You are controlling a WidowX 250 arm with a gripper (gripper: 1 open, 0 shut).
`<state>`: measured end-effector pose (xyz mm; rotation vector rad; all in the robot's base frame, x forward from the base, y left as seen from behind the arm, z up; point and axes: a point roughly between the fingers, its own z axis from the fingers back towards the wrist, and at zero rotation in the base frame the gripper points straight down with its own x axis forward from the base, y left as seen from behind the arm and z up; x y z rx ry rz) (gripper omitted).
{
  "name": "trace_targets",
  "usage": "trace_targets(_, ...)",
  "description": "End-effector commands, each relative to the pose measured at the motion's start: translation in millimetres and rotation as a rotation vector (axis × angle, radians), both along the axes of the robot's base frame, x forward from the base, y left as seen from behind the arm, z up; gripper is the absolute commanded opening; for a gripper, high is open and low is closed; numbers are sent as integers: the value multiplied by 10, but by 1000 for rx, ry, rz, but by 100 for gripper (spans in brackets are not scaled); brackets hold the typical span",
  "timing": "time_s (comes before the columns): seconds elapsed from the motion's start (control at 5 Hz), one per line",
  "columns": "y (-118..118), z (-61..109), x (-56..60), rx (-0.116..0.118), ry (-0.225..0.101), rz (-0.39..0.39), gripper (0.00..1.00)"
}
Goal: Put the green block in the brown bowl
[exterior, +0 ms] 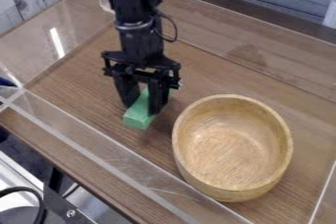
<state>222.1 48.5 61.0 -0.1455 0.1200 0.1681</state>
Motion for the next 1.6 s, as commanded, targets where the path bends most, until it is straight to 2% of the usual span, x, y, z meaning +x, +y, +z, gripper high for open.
trace_targets(0.0,-28,268,135,3,-82,-7,0)
trace_targets(0.2,-239,428,205,-20,-101,-39,0)
trace_targets(0.4,-485,513,220,-41,-106,-79,0)
trace_targets(0.8,-1120,421,239,-55,-102,-179,0)
trace_targets(1.0,-1327,323,200,-55,-91,-210,0)
trace_targets(1.4,-1400,197,85,-43,-65,-241,0)
